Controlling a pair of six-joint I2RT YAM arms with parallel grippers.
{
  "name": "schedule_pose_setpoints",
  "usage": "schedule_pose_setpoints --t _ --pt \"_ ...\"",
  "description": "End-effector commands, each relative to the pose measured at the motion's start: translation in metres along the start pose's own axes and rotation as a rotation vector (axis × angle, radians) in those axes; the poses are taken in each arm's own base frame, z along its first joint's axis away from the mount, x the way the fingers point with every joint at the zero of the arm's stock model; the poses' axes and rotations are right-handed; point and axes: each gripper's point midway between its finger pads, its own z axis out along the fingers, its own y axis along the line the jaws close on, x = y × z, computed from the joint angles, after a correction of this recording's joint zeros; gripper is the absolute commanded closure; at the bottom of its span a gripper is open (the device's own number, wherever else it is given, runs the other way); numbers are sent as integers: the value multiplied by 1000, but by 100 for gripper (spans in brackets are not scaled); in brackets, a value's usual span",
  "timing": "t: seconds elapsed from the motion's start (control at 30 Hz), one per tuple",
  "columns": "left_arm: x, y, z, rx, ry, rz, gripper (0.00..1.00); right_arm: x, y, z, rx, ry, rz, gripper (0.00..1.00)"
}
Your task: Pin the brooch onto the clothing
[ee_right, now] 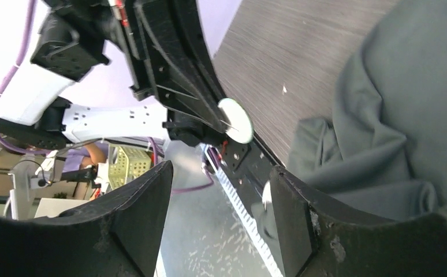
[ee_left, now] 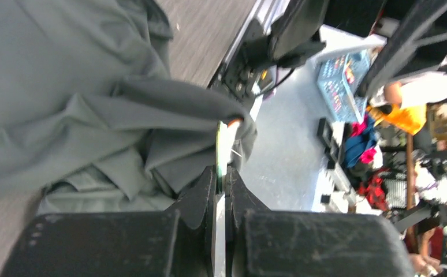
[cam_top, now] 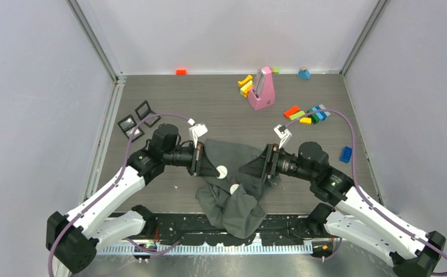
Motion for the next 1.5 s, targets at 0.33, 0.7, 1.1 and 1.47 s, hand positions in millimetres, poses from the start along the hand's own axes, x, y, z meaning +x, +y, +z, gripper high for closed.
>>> schedule_pose_setpoints --t 0.33,0.7,1.1,1.47 --pt "70 -18 -16 -152 39 -84 100 93 -10 -26 136 180 74 46" --pt "89 -6 -2 -245 -9 -199 100 115 -26 -11 263 114 -69 55" --pt "87 -7 17 -330 -51 -156 100 116 -30 6 321 65 -160 60" --pt "80 -17 33 -310 -63 -125 100 112 -24 13 299 33 -162 71"
